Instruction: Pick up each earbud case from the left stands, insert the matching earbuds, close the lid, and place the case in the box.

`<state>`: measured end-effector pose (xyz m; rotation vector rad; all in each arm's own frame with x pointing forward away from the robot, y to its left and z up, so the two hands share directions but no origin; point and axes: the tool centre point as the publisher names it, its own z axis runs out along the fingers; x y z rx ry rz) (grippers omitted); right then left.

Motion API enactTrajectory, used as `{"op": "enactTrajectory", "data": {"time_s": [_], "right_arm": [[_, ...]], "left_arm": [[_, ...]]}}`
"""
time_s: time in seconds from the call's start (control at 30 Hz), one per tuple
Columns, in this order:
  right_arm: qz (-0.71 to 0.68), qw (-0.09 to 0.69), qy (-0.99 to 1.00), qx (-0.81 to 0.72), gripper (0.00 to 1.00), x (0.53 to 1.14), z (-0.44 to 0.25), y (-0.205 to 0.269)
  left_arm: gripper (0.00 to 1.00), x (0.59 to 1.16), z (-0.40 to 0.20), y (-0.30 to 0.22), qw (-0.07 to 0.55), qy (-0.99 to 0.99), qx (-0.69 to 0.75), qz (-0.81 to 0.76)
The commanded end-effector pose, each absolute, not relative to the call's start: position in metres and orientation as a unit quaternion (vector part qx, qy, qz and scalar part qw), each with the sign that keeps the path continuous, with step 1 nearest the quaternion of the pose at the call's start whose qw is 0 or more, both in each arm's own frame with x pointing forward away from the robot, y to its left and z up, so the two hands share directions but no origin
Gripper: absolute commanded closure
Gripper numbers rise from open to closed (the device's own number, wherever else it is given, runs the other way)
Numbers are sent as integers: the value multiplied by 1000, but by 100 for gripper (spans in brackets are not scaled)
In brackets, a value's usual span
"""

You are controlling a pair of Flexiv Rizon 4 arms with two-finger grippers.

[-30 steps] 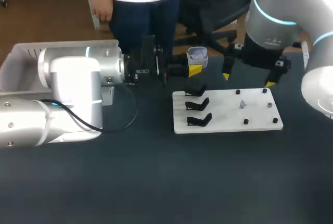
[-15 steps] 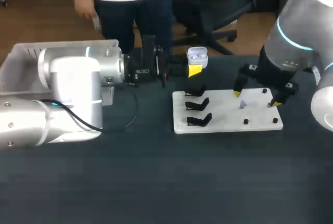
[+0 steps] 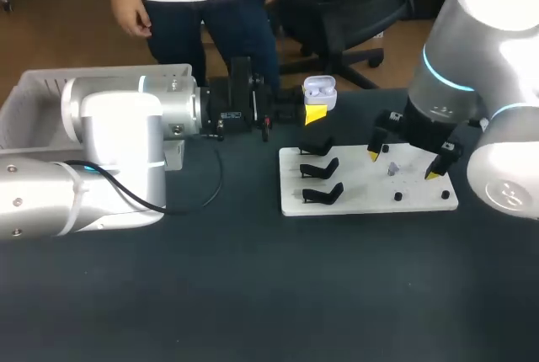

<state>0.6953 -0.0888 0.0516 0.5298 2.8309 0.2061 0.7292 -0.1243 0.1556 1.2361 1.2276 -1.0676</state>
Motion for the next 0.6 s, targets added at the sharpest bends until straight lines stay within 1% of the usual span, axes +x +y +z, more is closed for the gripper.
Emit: {"op": "enactTrajectory", "data": {"time_s": [0.03, 0.37, 0.47, 0.53, 0.6], "right_arm": [[74, 122, 971, 190, 0, 701, 43, -88], [82, 114, 970, 201, 0, 707, 32, -85], [81, 113, 969, 203, 11, 707, 32, -85], [82, 113, 969, 205, 22, 707, 32, -86], [83, 112, 969, 206, 26, 706, 33, -87]], "left_arm": [[100, 727, 155, -125, 526, 512, 514, -444], [100, 727, 155, -125, 526, 512, 514, -444], [100, 727, 155, -125, 526, 512, 514, -444], [100, 727, 155, -125, 526, 512, 514, -444], [100, 727, 155, -125, 526, 512, 514, -444]]}}
